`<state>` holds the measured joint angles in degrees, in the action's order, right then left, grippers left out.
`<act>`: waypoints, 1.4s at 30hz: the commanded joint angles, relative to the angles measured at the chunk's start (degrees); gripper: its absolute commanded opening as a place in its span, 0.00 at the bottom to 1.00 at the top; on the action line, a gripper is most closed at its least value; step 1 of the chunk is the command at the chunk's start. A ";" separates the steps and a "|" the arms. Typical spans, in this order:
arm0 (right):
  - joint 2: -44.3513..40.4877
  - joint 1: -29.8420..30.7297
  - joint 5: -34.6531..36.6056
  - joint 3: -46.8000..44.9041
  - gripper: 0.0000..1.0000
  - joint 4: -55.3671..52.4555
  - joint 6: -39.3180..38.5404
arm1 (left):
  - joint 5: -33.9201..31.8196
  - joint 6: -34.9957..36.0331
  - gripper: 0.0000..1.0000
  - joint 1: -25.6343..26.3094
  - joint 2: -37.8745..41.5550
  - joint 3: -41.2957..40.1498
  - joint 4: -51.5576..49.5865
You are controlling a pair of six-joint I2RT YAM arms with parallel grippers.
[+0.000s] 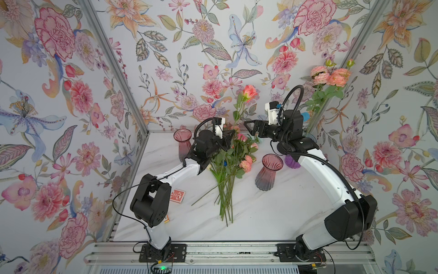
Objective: Place the pink flowers into the vase
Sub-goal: Place the flower in the vase.
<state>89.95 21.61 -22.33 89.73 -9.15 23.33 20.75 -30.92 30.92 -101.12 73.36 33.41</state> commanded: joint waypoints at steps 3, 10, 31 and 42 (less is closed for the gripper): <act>3.59 2.41 -0.78 4.27 0.84 1.66 1.52 | 1.16 -3.31 0.00 1.14 3.11 -1.68 6.17; 7.53 4.67 -0.61 8.32 0.73 1.68 1.84 | 1.72 -4.16 0.00 2.53 3.98 -2.03 7.02; 9.64 5.60 2.53 10.55 0.00 1.63 1.04 | 3.88 -2.88 0.29 3.62 4.48 -3.73 5.69; 8.38 0.19 6.87 13.90 0.00 1.48 -5.25 | 4.16 4.50 0.81 3.64 6.46 -3.93 -3.54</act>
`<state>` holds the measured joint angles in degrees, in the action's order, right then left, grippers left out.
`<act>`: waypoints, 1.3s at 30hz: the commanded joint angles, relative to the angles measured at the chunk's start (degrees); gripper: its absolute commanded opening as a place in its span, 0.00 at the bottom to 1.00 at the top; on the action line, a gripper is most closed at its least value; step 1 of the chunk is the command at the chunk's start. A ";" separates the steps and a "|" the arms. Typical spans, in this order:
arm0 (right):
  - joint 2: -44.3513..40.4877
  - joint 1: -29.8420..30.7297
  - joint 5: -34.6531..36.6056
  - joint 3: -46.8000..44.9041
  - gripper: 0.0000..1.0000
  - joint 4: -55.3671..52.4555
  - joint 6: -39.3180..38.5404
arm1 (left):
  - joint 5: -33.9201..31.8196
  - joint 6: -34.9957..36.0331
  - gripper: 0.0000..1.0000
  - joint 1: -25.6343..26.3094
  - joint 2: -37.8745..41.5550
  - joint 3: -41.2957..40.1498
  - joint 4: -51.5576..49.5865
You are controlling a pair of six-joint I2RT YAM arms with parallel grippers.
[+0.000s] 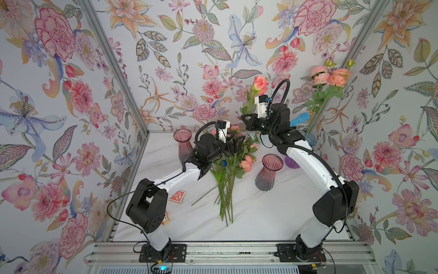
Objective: Place the pink flowers into the vase
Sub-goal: Place the flower in the vase.
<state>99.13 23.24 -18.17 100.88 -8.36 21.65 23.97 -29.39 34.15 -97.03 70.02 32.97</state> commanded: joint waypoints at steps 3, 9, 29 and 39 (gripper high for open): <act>-2.09 -2.85 5.36 4.26 0.00 0.75 -7.90 | 0.83 4.65 1.00 0.43 2.79 -0.28 -4.77; -7.25 -5.72 13.36 5.58 0.00 2.25 -18.08 | 0.05 9.53 1.00 0.57 3.33 1.85 -8.32; -17.89 -30.62 15.63 5.95 0.00 7.55 -21.09 | -0.51 15.62 1.00 3.05 1.86 5.39 -7.97; -15.24 -34.81 11.68 -3.38 0.00 14.57 -16.68 | -0.27 15.73 1.00 3.11 2.29 3.92 -7.83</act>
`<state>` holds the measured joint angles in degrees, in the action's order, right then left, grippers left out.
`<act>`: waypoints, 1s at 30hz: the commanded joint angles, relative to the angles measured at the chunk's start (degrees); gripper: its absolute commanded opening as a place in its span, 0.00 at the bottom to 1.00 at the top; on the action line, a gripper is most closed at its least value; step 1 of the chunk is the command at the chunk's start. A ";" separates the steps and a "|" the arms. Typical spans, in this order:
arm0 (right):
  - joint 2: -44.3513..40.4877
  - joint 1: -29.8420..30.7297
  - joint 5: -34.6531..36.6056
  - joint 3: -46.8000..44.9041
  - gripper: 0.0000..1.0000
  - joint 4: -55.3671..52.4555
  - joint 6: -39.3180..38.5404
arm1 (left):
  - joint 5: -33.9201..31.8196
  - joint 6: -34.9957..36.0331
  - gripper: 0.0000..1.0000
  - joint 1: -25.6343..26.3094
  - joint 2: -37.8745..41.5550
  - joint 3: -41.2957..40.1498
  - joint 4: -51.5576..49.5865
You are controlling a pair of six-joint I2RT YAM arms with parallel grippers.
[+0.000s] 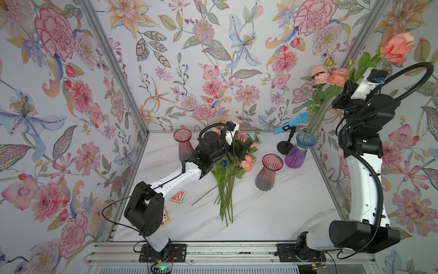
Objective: Place the pink flowers into the vase
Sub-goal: Place the flower in the vase.
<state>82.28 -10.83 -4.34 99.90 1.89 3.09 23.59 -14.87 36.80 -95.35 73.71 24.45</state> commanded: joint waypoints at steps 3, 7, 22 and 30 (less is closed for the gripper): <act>2.94 -1.08 -2.51 -5.01 0.00 6.04 3.02 | 0.42 0.98 1.00 0.47 0.34 -0.02 0.65; 4.70 -1.06 -3.21 -7.97 0.00 6.70 4.27 | 0.63 0.98 1.00 0.47 0.17 -0.32 0.75; 7.57 -1.04 -4.01 -17.36 0.00 4.80 7.36 | 0.95 1.36 1.00 0.83 -0.25 0.84 0.63; 8.69 -1.03 -3.33 -18.67 0.00 1.32 8.25 | 0.78 1.36 1.00 1.35 0.51 0.12 -0.02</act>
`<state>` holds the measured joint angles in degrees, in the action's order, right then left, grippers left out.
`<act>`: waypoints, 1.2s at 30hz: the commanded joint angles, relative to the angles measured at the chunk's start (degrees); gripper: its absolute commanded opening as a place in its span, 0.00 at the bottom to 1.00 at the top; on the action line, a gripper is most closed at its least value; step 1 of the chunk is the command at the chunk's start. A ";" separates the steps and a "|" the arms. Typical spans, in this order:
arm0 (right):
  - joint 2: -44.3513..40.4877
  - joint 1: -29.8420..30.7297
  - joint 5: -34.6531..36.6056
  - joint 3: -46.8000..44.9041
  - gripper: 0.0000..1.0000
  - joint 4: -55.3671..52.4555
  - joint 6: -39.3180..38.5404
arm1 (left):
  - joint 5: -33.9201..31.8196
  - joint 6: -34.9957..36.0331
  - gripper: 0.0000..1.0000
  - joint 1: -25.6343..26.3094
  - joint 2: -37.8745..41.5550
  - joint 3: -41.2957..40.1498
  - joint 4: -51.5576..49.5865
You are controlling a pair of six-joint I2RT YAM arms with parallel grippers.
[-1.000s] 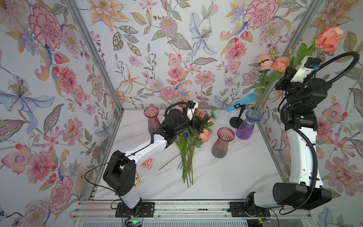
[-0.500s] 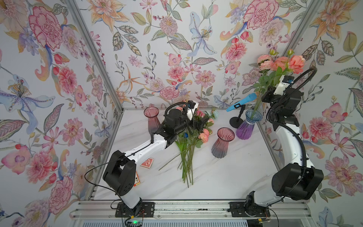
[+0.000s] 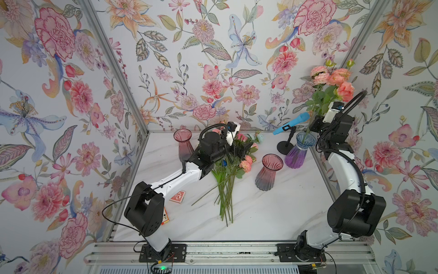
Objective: Place the pink flowers into the vase
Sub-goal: Place the flower in the vase.
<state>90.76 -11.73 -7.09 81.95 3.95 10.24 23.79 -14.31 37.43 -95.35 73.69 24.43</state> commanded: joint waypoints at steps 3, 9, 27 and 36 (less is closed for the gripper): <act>0.03 -0.14 -0.34 -1.76 0.05 -1.30 1.10 | 0.70 0.54 1.00 0.97 0.85 -0.26 -0.24; -0.26 -0.31 1.13 -1.85 0.15 -3.09 1.48 | 0.43 0.37 1.00 1.49 1.22 -0.47 -0.80; -2.46 -0.23 0.60 -1.57 0.59 -7.70 3.27 | -1.86 -0.48 1.00 1.94 3.53 -4.35 -2.72; -7.02 1.24 1.00 -3.21 0.86 -8.82 3.55 | -2.87 0.33 1.00 1.99 3.26 -5.09 -6.34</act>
<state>86.56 -11.33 -6.61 79.66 -4.14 13.54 22.02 -14.50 38.85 -93.54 69.23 20.05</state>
